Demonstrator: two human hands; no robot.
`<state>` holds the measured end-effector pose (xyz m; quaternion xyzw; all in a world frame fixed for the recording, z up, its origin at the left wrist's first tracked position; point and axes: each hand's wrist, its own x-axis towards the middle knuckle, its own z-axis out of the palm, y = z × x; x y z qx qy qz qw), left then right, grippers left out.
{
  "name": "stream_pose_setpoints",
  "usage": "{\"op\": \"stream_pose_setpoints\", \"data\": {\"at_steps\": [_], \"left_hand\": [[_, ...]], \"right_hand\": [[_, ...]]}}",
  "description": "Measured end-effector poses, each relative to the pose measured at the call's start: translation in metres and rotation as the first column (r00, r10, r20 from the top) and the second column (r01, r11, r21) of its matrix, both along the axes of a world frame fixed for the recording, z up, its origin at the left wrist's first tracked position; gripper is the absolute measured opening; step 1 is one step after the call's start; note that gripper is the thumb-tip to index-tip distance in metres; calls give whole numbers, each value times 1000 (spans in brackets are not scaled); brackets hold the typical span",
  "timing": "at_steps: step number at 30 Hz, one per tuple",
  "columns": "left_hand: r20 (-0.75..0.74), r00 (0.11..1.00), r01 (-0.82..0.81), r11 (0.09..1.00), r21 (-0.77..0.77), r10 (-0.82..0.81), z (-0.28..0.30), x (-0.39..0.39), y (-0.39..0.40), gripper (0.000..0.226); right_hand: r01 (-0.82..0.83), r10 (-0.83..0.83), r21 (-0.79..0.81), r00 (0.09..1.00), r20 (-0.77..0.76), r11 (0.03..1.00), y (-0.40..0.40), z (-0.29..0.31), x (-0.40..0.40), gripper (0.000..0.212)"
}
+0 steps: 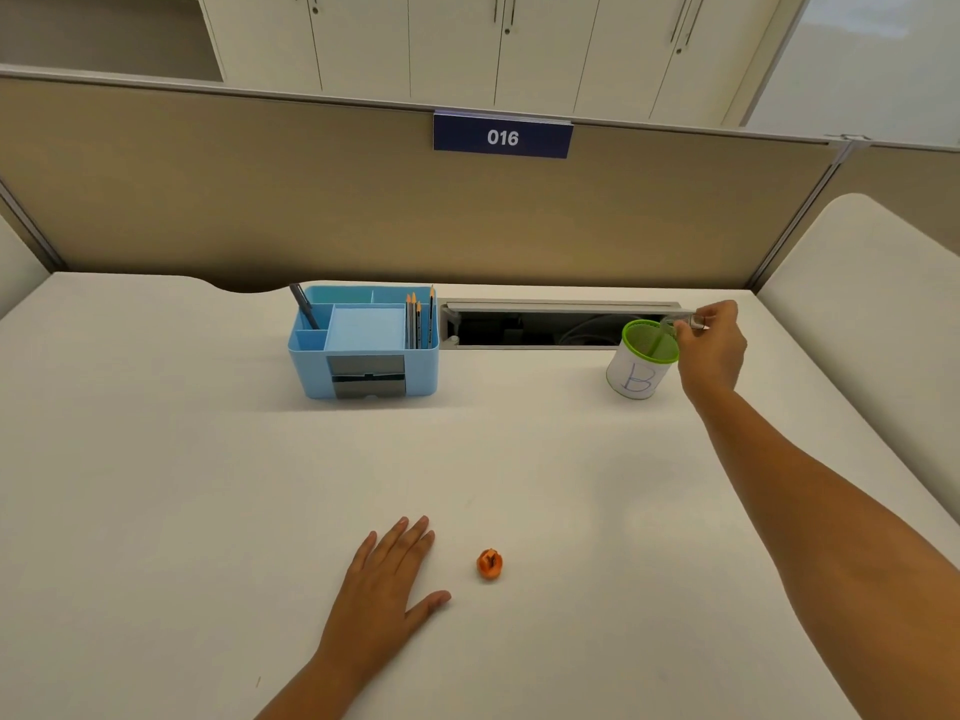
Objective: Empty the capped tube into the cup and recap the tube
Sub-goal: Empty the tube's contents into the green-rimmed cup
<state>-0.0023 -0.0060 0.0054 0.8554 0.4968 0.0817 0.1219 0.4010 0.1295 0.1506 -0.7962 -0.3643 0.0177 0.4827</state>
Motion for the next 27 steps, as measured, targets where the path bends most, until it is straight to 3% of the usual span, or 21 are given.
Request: {"op": "stream_pose_setpoints", "data": {"at_steps": [6,22,27], "left_hand": [[0,1000,-3,1000,-5,3,1,0,0,65],[-1,1000,-9,1000,-1,9,4,1,-1,62],[-2,1000,-9,1000,-4,9,2,0,-1,60]], "right_hand": [[-35,37,-18,995,94,999,3,7,-5,21],[11,1,-83,990,138,996,2,13,-12,16],[-2,47,-216,978,204,976,4,13,-15,16]]}}
